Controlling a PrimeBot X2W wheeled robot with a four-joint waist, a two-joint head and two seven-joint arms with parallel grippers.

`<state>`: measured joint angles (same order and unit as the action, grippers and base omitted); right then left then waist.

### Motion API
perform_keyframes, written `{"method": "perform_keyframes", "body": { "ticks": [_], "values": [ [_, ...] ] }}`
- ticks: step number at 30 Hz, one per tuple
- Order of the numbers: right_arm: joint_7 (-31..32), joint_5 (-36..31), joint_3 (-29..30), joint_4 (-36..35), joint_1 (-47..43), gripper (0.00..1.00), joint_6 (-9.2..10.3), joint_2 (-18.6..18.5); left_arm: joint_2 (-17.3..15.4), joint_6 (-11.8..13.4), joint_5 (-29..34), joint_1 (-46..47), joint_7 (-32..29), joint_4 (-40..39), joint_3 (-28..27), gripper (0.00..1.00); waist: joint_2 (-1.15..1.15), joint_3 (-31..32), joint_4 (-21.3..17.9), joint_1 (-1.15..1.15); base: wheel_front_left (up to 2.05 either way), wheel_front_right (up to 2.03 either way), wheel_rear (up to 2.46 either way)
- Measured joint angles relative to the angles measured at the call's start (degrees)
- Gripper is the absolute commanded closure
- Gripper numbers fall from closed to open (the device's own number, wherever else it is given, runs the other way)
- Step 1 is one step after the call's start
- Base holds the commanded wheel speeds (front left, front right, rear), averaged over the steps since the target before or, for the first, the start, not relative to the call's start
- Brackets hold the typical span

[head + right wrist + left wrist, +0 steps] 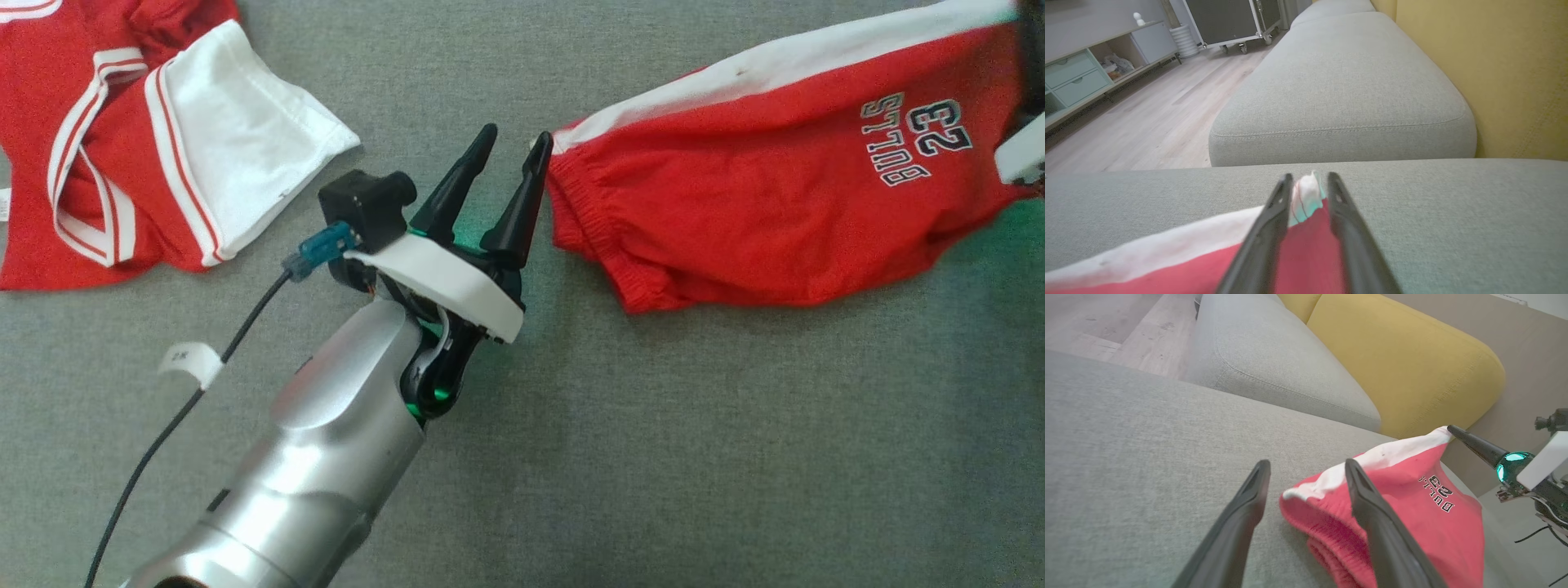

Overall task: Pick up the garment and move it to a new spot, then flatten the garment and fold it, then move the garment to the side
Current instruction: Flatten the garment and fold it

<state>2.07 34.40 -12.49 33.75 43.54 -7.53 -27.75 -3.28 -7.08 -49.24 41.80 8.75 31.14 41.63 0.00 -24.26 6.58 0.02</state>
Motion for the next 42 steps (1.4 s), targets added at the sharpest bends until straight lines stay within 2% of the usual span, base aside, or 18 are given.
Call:
{"method": "perform_keyframes", "body": {
  "ticks": [4,7,10,13,17,22,29,30,31,32,33,34,42],
  "values": [
    [-3.9,1.9,-3.0,2.2,0.2,0.00,0.00,-0.1,0.3,0.0,-0.1,0.2,2.5,3.2,1.4,0.00,0.00,0.5,0.5,-0.01,0.00,0.00,0.00],
    [-6.2,4.5,-4.0,2.7,-1.7,0.00,0.00,-0.8,0.3,0.3,2.4,0.0,4.7,4.3,1.9,0.00,0.00,1.6,0.7,-0.02,0.00,0.00,0.00],
    [-6.7,7.0,-4.4,2.9,-6.1,0.00,0.00,-2.1,0.2,4.7,8.2,-1.7,5.6,2.8,0.9,0.00,0.00,2.9,1.1,-0.02,0.00,0.00,0.00],
    [-7.2,8.8,-4.3,3.9,-11.1,0.00,0.00,-2.8,-0.1,10.5,16.4,-7.5,5.7,-6.1,-5.0,0.00,0.00,4.1,1.6,-0.03,0.00,0.00,0.00],
    [-7.7,10.0,-3.3,6.3,-13.7,0.00,0.00,-3.6,-0.1,14.8,26.1,-17.9,5.8,-17.4,-10.9,0.00,0.00,5.1,3.1,-0.03,0.00,0.00,0.00],
    [-7.6,10.7,-1.1,11.6,-13.2,0.00,0.00,-4.3,0.0,16.5,33.8,-27.8,6.0,-28.1,-14.0,0.00,0.00,5.7,5.6,-0.03,0.00,0.00,0.00],
    [-4.4,11.1,-0.9,18.5,-9.7,0.00,0.00,-5.0,0.2,16.5,35.8,-33.7,6.0,-33.8,-15.0,0.00,0.00,5.5,9.5,-0.02,0.00,0.00,0.00],
    [-4.4,11.1,-0.9,18.5,-9.7,0.05,0.00,-5.0,0.2,16.5,35.8,-33.7,6.0,-33.8,-15.0,0.00,0.00,5.5,9.5,-0.02,0.00,0.00,0.00],
    [-3.4,11.3,-1.6,18.8,-9.5,0.48,0.00,-4.9,0.3,16.5,35.8,-34.2,6.0,-33.8,-15.0,0.00,0.00,5.4,10.0,-0.02,0.00,0.00,0.00],
    [-2.7,12.1,-2.0,18.9,-9.5,0.85,0.00,-4.8,0.3,16.4,35.8,-34.6,6.0,-33.8,-15.0,0.00,0.00,5.5,10.3,-0.02,0.00,0.00,0.00],
    [-2.1,12.7,-2.3,18.8,-9.4,0.85,0.00,-4.8,0.3,16.3,35.8,-34.9,6.0,-33.8,-15.0,0.00,0.00,5.6,10.5,-0.02,0.00,0.00,0.00],
    [-1.5,13.3,-2.7,18.8,-9.2,1.00,0.00,-4.7,0.3,16.3,35.8,-35.1,6.0,-33.8,-15.0,0.00,0.00,5.8,10.5,-0.02,0.00,0.00,0.00],
    [-4.3,14.4,-4.6,21.6,-9.4,1.00,0.00,-3.7,0.3,16.5,35.7,-35.2,6.0,-33.4,-16.0,0.00,0.00,7.8,6.8,-0.02,0.00,0.00,0.00]
  ]
}}
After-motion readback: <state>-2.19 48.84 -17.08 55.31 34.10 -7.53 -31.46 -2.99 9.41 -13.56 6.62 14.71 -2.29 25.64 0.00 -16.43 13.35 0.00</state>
